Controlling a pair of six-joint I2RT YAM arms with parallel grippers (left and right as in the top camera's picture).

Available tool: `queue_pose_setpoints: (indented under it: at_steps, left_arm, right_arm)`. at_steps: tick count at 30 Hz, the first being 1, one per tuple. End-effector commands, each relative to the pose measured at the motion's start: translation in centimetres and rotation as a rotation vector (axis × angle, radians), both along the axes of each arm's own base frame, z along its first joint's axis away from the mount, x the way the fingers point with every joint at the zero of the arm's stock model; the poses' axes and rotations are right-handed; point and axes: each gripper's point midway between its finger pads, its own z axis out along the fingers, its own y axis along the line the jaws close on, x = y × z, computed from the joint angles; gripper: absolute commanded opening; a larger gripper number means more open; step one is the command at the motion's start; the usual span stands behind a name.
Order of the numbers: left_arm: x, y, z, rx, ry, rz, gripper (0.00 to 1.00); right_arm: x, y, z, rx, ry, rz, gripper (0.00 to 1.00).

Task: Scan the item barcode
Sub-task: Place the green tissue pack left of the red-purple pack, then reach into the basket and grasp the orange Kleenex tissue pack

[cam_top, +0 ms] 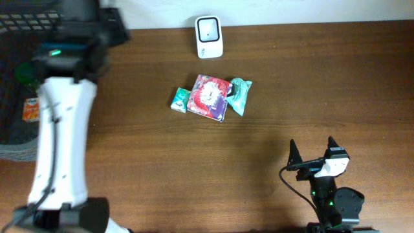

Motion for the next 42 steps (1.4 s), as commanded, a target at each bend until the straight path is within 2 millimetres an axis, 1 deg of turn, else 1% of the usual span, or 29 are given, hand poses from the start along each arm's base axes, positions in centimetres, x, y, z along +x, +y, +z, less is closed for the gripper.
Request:
queue_pose_setpoints:
  at_steps: [1, 2, 3, 5, 6, 7, 8, 10, 11, 12, 14, 15, 16, 17, 18, 20, 21, 22, 23, 25, 26, 30, 32, 33, 35, 37, 39, 40, 42]
  left_arm:
    - [-3.6, 7.9, 6.4, 0.083, -0.15, 0.134, 0.72]
    - [-4.8, 11.9, 7.3, 0.094, -0.172, 0.229, 0.82]
    - [-5.7, 15.0, 7.3, 0.101, -0.172, 0.302, 0.92]
    - [-7.0, 19.9, 6.2, 0.107, -0.144, 0.413, 0.93]
    - [-7.3, 21.7, 5.4, 0.12, -0.117, 0.44, 0.93]
    - [-7.3, 23.6, 4.0, 0.164, -0.058, 0.445, 0.94]
    - [-7.0, 25.1, 2.3, 0.208, 0.008, 0.422, 0.95]
    - [-5.6, 26.9, -1.1, 0.266, 0.117, 0.371, 0.95]
    - [-4.9, 27.3, -2.8, 0.282, 0.163, 0.343, 0.95]
    - [-4.5, 27.6, -3.8, 0.283, 0.188, 0.333, 0.95]
    - [-3.4, 28.2, -7.1, 0.261, 0.25, 0.322, 0.96]
    - [-3.1, 28.4, -8.5, 0.269, 0.291, 0.299, 0.95]
    - [-3.1, 28.4, -9.8, 0.286, 0.338, 0.265, 0.9]
    - [-3.1, 28.5, -10.8, 0.289, 0.375, 0.248, 0.87]
    - [-3.2, 28.6, -12.3, 0.275, 0.413, 0.24, 0.87]
    - [-3.3, 28.6, -13.8, 0.26, 0.452, 0.231, 0.86]
    - [-3.4, 28.6, -14.9, 0.247, 0.483, 0.226, 0.86]
    - [-3.6, 28.7, -16.2, 0.232, 0.516, 0.221, 0.79]
    - [-3.8, 28.7, -17.1, 0.224, 0.535, 0.217, 0.76]
    - [-4.3, 28.4, -19.6, 0.218, 0.6, 0.181, 0.74]
    - [-4.4, 28.3, -20.2, 0.215, 0.615, 0.173, 0.74]
    - [-5.3, 27.9, -24.7, 0.183, 0.691, 0.153, 0.77]
    - [-5.6, 28.2, -26.2, 0.185, 0.706, 0.142, 0.72]
    - [-5.5, 27.8, -26.8, 0.197, 0.713, 0.08, 0.7]
    - [-4.5, 26.6, -27.5, 0.177, 0.672, -0.028, 0.72]
    - [-3.9, 26.9, -27.6, 0.192, 0.646, -0.02, 0.71]
    - [-3.6, 27.1, -27.9, 0.203, 0.632, -0.018, 0.63]
    - [-3.7, 27.1, -28.7, 0.203, 0.639, -0.024, 0.6]
    - [-4.2, 27.4, -30.3, 0.192, 0.671, -0.033, 0.61]
  right_arm:
    - [0.0, 0.1, -0.3, 0.007, 0.005, 0.003, 0.99]
    - [0.0, 0.1, -0.3, 0.008, 0.005, 0.003, 0.99]
    - [0.0, 0.1, -0.3, 0.008, 0.005, 0.003, 0.99]
    - [0.0, 0.1, -0.3, 0.008, 0.005, 0.003, 0.99]
    - [0.0, 0.1, -0.3, 0.008, 0.005, 0.003, 0.99]
    - [0.0, 0.1, -0.3, 0.007, 0.005, 0.003, 0.98]
    - [0.0, 0.1, -0.3, 0.008, 0.005, 0.003, 0.99]
    - [0.0, 0.1, -0.3, 0.008, 0.005, 0.003, 0.99]
    - [0.0, 0.1, -0.3, 0.007, 0.005, 0.003, 0.99]
    - [0.0, 0.1, -0.3, 0.007, 0.005, 0.003, 0.99]
    - [0.0, 0.1, -0.3, 0.007, 0.005, 0.003, 0.99]
    - [0.0, 0.1, -0.3, 0.008, 0.005, 0.003, 0.99]
    - [0.0, 0.1, -0.3, 0.008, 0.005, 0.003, 0.99]
    - [0.0, 0.1, -0.3, 0.008, 0.005, 0.003, 0.99]
    - [0.0, 0.1, -0.3, 0.008, 0.005, 0.003, 0.99]
    - [0.0, 0.1, -0.3, 0.007, 0.005, 0.003, 0.99]
    - [0.0, 0.1, -0.3, 0.008, 0.005, 0.003, 0.99]
    - [0.0, 0.1, -0.3, 0.008, 0.005, 0.003, 0.99]
    - [0.0, 0.1, -0.3, 0.007, 0.005, 0.003, 0.99]
    - [0.0, 0.1, -0.3, 0.007, 0.005, 0.003, 0.99]
    - [0.0, 0.1, -0.3, 0.007, 0.005, 0.003, 0.99]
    - [0.0, 0.1, -0.3, 0.007, 0.005, 0.003, 0.99]
    - [0.0, 0.1, -0.3, 0.007, 0.005, 0.003, 0.99]
    - [0.0, 0.1, -0.3, 0.008, 0.005, 0.003, 0.99]
    - [0.0, 0.1, -0.3, 0.007, 0.005, 0.003, 0.99]
    - [0.0, 0.1, -0.3, 0.008, 0.005, 0.003, 0.99]
    - [0.0, 0.1, -0.3, 0.007, 0.005, 0.003, 0.99]
    - [0.0, 0.1, -0.3, 0.008, 0.005, 0.003, 0.99]
    - [0.0, 0.1, -0.3, 0.007, 0.005, 0.003, 0.99]
